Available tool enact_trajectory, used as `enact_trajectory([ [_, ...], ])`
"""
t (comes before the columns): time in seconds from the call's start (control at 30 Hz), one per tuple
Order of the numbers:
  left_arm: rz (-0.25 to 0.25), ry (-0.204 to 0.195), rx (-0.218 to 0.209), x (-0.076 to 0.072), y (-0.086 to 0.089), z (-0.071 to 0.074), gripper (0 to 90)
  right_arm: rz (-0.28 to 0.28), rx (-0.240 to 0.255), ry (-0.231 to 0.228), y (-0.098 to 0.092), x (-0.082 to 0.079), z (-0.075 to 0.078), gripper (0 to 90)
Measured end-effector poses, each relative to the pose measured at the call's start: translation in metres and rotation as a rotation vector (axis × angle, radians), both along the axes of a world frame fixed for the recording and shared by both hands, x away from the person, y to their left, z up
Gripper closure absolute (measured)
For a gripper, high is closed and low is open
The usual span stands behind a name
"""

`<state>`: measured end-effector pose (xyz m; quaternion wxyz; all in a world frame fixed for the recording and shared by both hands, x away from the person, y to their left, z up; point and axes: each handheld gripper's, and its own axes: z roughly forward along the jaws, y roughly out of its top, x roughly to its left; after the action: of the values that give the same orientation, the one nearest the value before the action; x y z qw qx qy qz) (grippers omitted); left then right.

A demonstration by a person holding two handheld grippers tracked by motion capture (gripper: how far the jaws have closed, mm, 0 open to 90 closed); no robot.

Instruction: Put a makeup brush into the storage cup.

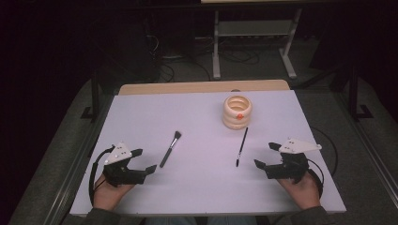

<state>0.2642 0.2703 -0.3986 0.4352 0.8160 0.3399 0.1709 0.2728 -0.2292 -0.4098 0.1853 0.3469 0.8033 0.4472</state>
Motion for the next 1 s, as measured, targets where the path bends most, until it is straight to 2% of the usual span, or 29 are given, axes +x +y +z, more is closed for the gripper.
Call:
enact_trajectory([
  [0.77, -0.006, 0.011, -0.007, 0.0012, -0.0014, 0.0006, 20.3, -0.015, 0.006, -0.003, -0.0037, -0.0008, -0.001, 16.0],
  [1.0, -0.002, 0.011, 0.012, 0.002, -0.006, 0.0017, 20.3, -0.02, 0.011, -0.013, -0.0049, -0.0003, -0.0004, 16.0],
])
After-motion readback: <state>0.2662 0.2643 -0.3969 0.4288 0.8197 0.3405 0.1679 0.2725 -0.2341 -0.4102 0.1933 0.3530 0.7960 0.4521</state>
